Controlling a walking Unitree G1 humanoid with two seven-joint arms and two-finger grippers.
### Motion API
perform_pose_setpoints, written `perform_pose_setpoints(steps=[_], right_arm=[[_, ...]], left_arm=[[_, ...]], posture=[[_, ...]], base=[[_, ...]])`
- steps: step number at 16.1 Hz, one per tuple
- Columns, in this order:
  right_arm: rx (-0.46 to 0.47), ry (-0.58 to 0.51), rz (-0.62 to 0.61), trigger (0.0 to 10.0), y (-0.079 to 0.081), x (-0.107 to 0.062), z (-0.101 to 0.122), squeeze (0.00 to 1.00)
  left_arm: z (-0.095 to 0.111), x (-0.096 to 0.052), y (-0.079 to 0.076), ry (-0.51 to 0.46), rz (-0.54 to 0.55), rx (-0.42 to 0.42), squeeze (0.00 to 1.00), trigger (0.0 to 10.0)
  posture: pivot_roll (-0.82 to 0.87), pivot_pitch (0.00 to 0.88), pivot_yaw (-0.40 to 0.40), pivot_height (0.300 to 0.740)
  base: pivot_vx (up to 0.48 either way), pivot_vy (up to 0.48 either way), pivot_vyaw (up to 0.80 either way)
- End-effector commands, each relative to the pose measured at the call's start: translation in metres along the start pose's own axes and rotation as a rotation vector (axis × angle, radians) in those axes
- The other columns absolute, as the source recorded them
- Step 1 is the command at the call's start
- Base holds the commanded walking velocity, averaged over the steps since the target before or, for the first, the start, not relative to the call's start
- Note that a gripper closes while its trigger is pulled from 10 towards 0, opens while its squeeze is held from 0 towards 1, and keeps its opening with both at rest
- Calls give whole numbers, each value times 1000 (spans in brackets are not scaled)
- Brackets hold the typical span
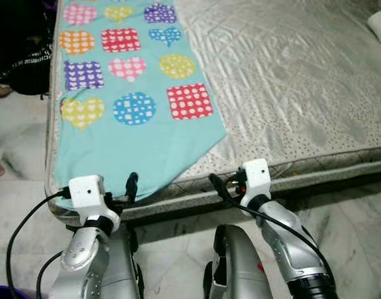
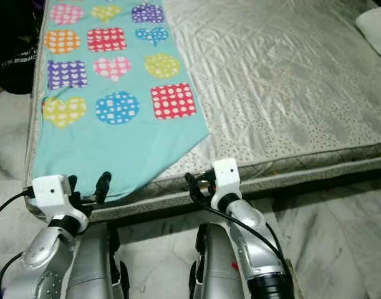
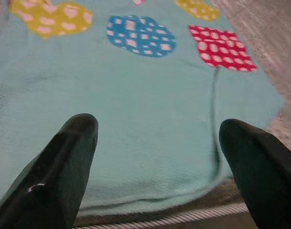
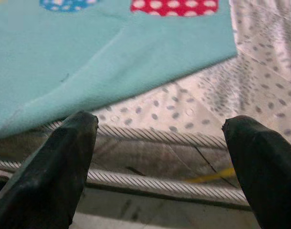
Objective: Clean up the room
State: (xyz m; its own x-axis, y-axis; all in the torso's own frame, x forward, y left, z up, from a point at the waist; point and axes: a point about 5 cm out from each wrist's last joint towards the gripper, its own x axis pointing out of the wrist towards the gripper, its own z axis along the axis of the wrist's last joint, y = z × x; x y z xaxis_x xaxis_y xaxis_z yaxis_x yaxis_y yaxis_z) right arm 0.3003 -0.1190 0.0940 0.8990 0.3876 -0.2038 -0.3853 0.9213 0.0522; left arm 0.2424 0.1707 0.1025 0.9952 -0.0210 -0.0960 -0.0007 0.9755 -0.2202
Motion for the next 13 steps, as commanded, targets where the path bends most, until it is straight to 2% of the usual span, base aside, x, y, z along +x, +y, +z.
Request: perform_pose_setpoints(steps=[1,8,12,13], right_arm=[[-6,17,-18,10000,-6,-3,-5,0],[-9,15,-16,10000,-6,-1,-5,0],[1,15,-21,10000,-7,-1,-7,0],[-22,11,-14,10000,-6,-1,-5,0]], left_arm=[[-5,-1,-1,19,-7,-2,0,10000],[-5,0,-1,15,1,-6,0,10000],[-7,0,-1,25,16,-9,0,10000],[-7,0,-1,25,16,-11,0,10000]], posture=[[-41,253,-69,566],[-38,248,-69,566],[-40,250,-66,566],[-38,250,-67,566]], base=[[349,0,0],[340,0,0],[0,0,0],[0,0,0]])
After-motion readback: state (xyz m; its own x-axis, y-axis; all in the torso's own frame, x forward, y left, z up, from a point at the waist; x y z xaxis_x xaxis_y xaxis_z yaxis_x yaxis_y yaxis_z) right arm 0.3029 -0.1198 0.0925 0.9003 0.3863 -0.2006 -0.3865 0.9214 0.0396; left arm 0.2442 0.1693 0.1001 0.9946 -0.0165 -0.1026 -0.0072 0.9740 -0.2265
